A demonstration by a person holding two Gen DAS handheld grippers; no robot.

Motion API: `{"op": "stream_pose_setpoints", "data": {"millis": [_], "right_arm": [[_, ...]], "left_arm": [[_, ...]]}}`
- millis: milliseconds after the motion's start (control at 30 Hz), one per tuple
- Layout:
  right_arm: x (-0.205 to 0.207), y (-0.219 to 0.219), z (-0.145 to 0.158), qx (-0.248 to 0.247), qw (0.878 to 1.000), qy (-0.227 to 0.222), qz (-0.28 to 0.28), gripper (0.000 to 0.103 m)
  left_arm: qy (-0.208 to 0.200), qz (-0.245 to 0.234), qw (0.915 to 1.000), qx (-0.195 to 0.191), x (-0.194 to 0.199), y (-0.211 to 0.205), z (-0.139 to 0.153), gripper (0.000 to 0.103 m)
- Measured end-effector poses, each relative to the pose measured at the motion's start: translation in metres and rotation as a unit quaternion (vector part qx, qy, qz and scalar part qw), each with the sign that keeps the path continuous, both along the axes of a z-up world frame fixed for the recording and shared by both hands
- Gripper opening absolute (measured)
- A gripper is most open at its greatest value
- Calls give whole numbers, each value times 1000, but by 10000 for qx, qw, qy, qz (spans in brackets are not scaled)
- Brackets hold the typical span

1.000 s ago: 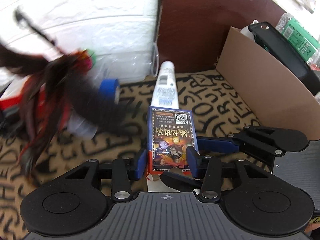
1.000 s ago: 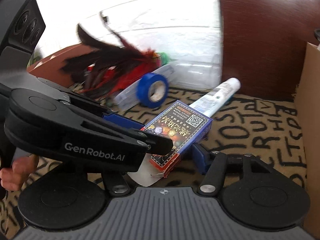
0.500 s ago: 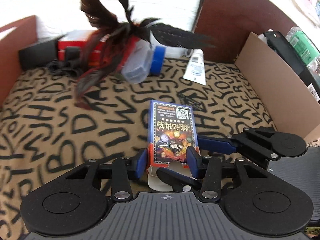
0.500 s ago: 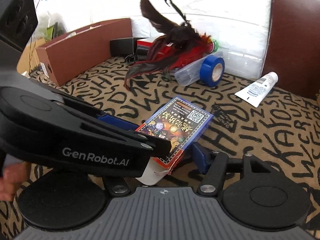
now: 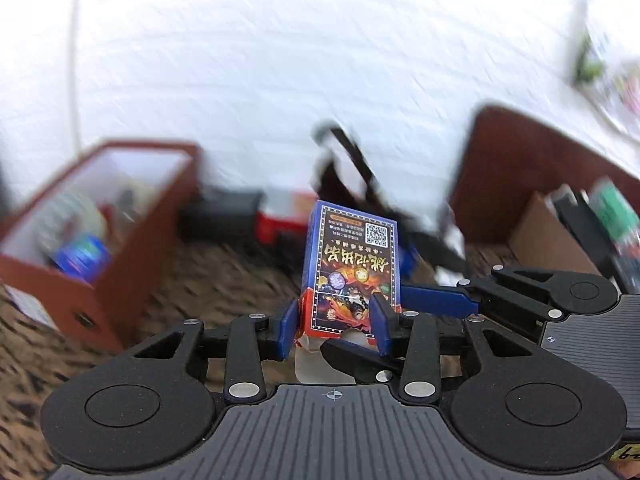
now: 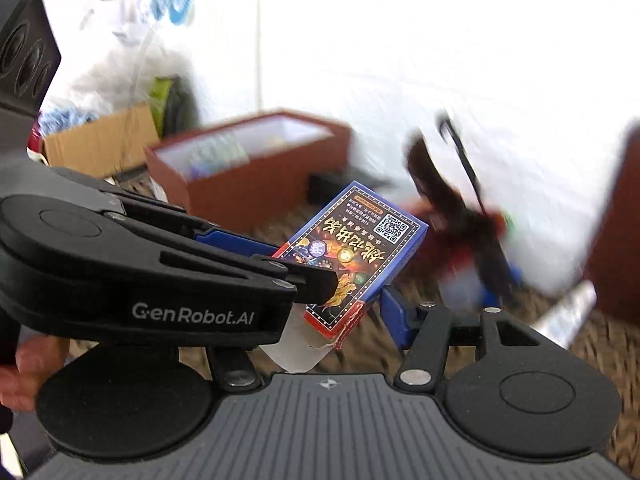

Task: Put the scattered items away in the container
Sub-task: 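Lift and carry the card box with the left tool over the shoebox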

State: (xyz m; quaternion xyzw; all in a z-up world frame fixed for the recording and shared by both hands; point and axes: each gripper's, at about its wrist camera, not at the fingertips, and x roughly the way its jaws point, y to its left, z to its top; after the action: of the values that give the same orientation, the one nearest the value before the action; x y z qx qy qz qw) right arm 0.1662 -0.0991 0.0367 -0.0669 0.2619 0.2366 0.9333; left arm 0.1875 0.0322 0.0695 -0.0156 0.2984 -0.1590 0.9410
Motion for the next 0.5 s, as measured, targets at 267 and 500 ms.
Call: {"op": "stream_pose_setpoints", "data": {"millis": [267,500], "right_arm": [[45,68,51,75,9986,-336,407,63],[91,112,71,290,9971,-404,573,63]], "left_arm": [[-424,642,9969,147,38,60,50,41],[-541,946,9940,117,79,99,63,41]]}}
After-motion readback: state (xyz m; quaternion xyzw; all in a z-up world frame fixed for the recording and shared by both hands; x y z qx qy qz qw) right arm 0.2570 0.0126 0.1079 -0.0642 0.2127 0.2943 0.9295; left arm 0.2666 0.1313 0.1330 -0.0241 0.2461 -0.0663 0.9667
